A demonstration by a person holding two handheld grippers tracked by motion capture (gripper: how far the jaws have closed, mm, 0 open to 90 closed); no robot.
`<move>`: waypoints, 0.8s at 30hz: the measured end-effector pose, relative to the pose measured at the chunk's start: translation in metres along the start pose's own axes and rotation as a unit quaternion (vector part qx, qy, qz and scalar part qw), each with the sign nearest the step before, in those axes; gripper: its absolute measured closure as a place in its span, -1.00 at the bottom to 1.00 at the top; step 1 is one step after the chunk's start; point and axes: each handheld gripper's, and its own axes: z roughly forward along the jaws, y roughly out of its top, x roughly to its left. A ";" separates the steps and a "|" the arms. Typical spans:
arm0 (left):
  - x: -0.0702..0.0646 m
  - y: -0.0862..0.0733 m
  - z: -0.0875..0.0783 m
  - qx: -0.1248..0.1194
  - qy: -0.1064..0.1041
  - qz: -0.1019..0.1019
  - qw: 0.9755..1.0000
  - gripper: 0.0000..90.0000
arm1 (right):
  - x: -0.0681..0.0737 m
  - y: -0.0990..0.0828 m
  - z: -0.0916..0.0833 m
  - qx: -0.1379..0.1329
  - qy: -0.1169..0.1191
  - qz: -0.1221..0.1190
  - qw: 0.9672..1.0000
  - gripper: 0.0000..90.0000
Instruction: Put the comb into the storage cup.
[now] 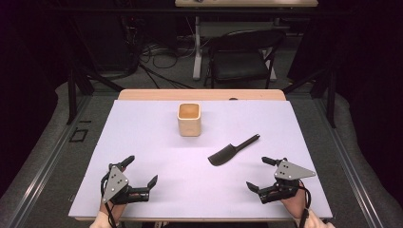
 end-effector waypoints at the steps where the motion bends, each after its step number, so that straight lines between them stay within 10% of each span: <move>1: 0.000 0.000 0.000 0.000 0.000 -0.001 1.000 -1.00 | 0.000 0.000 0.000 0.000 0.000 0.001 1.000 -1.00; 24: -0.001 -0.001 0.002 0.002 -0.002 -0.002 1.000 -1.00 | -0.009 0.003 0.009 0.007 -0.018 0.006 1.000 -1.00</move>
